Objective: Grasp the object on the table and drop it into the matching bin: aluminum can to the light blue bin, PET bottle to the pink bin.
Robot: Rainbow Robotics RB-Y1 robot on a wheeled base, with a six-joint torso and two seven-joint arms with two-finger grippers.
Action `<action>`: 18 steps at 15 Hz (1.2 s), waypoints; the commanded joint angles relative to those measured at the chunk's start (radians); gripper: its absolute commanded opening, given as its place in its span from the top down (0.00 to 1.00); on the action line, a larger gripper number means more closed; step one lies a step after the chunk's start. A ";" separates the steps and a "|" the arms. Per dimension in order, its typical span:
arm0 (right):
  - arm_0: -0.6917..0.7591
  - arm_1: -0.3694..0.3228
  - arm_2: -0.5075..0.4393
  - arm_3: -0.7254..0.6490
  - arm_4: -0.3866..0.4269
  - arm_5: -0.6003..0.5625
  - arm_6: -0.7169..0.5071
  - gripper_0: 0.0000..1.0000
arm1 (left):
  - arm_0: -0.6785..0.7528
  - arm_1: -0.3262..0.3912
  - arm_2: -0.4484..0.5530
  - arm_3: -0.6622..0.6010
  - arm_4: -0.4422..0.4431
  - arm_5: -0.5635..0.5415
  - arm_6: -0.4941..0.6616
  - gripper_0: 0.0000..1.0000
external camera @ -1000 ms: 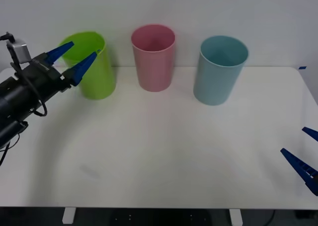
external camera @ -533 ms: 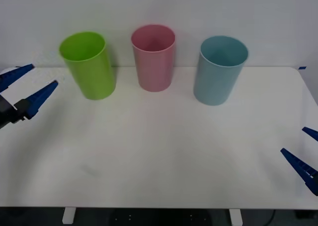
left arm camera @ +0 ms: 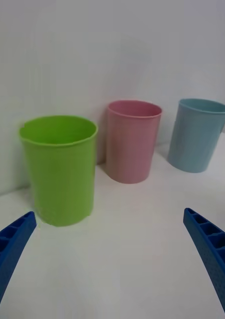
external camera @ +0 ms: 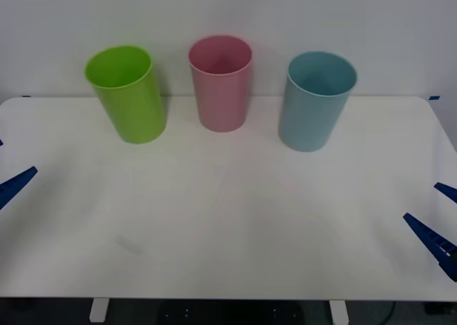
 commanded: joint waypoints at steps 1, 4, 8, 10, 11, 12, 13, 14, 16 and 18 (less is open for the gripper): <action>0.000 0.000 0.000 0.000 0.000 0.000 0.000 0.00 | 0.069 0.004 0.011 0.000 0.021 -0.003 -0.048 0.00; 0.000 0.000 0.000 0.000 0.000 0.000 0.000 0.00 | 0.135 0.006 0.016 -0.001 0.059 -0.004 -0.063 0.00; 0.000 0.000 0.000 0.000 0.000 0.000 0.000 0.00 | 0.176 0.015 0.016 -0.001 0.085 -0.016 -0.082 0.00; 0.000 0.000 0.000 0.000 0.000 0.000 0.000 0.00 | 0.199 0.032 0.016 -0.001 0.104 -0.019 -0.085 0.00; 0.000 0.000 0.000 0.000 0.000 0.000 0.000 0.00 | 0.205 0.036 0.016 0.000 0.110 -0.019 -0.085 0.00; 0.000 0.000 0.000 0.000 0.000 0.000 0.000 0.00 | 0.208 0.036 0.016 0.000 0.110 -0.019 -0.085 0.00; 0.000 0.000 0.000 0.000 0.000 0.000 0.000 0.00 | 0.213 0.036 0.011 0.000 0.110 -0.019 -0.083 0.00; 0.000 0.000 0.000 0.000 0.000 0.000 0.000 0.00 | 0.217 0.036 0.005 0.000 0.110 -0.019 -0.080 0.00; 0.000 0.000 0.000 0.000 0.000 0.000 0.000 0.00 | 0.219 0.036 0.004 0.000 0.110 -0.019 -0.080 0.00; 0.000 0.000 0.000 0.000 0.000 0.000 0.000 0.00 | 0.219 0.036 0.004 0.000 0.110 -0.019 -0.080 0.00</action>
